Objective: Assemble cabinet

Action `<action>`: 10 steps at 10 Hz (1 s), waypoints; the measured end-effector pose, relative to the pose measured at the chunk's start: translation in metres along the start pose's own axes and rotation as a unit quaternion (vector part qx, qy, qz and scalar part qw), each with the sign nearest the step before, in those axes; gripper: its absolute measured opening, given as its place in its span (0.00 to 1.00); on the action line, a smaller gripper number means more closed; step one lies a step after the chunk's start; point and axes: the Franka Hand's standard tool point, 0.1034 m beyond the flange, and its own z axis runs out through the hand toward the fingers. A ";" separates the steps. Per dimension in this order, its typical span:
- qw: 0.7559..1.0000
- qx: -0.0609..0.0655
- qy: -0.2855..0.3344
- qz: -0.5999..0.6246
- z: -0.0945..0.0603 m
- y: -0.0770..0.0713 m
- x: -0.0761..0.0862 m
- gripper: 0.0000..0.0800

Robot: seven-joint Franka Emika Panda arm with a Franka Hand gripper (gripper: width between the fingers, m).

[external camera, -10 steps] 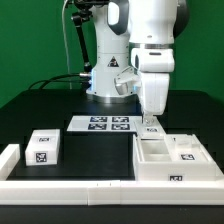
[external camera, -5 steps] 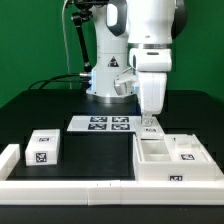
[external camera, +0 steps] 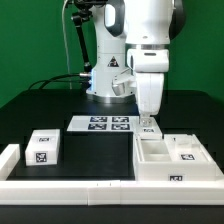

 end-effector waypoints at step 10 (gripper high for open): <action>1.000 0.001 0.000 -0.002 -0.001 0.001 0.003 0.09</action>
Offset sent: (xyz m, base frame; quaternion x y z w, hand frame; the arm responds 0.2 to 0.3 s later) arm 0.0032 0.0005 0.0068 -0.0697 0.0095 -0.0229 0.9973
